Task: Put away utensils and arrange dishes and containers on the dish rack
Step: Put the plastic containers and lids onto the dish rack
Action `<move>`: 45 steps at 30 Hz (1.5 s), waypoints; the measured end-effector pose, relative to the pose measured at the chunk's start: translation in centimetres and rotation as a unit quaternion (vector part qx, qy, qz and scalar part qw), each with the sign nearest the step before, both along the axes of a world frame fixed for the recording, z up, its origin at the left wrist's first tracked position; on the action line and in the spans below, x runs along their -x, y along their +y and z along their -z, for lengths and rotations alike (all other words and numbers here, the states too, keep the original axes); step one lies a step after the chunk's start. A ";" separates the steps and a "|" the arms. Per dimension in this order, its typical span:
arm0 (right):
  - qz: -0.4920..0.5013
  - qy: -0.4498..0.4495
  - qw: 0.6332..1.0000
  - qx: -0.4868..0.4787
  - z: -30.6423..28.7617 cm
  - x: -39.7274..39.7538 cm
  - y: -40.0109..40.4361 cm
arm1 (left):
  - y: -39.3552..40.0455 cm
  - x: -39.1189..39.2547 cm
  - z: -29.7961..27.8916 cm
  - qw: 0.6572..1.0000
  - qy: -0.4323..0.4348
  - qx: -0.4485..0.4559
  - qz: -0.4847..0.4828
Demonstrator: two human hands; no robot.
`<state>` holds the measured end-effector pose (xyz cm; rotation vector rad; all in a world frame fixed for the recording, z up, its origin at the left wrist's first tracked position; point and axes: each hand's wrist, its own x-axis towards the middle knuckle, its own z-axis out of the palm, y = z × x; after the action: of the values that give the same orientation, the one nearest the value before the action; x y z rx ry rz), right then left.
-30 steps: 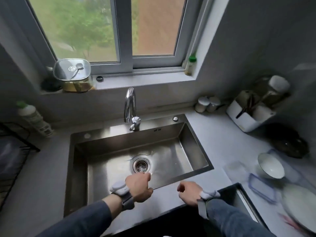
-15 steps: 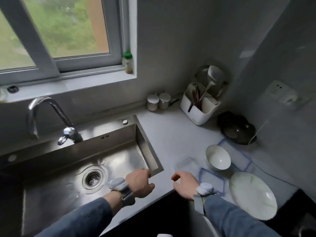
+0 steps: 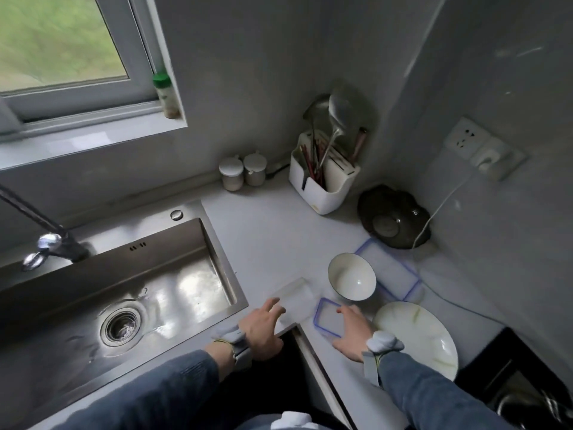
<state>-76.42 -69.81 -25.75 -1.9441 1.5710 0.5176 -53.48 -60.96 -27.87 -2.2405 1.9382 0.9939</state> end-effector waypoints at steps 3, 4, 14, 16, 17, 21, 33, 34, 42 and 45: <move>-0.009 0.009 1.000 -0.009 0.6 0.6 -0.3 | -0.4 0.2 0.9 0.999 -0.005 -0.028 0.030; -0.016 0.016 1.000 -0.010 0.5 0.7 -0.5 | -0.5 0.2 1.2 0.999 -0.011 -0.030 0.036; -0.073 0.115 0.991 -0.015 1.9 -0.1 -2.2 | 1.4 -3.6 1.4 0.999 -0.028 0.005 -0.018; -0.095 0.136 0.986 0.016 1.9 -0.3 -1.9 | 2.0 -4.2 1.5 0.999 -0.034 0.018 -0.025; -0.105 0.140 0.984 0.026 1.9 -0.5 -1.7 | 2.1 -4.5 1.4 0.999 -0.034 0.023 -0.027; -0.112 0.140 0.984 -0.002 1.4 -1.0 -1.2 | 2.3 -5.3 1.0 0.998 -0.041 0.028 -0.030; -0.086 -0.021 0.990 0.112 -4.1 -2.4 -2.2 | 1.5 -4.0 -1.0 0.990 0.003 0.128 -0.060; -0.057 -0.040 0.992 0.108 -4.8 -2.9 -2.6 | 1.5 -3.7 -1.4 0.988 0.021 0.137 -0.072; -0.073 -0.152 0.974 -0.149 -8.8 -6.3 -5.9 | 0.6 -2.5 -4.4 0.925 0.287 0.111 -0.221; -0.092 -0.162 0.963 -0.196 -7.4 -6.9 -6.4 | 0.9 -3.3 -4.6 0.898 0.318 0.121 -0.279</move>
<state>-69.48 -76.26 -18.38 -1.7667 1.0034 0.5104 -50.15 -60.09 -23.27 -2.9936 1.6640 1.8424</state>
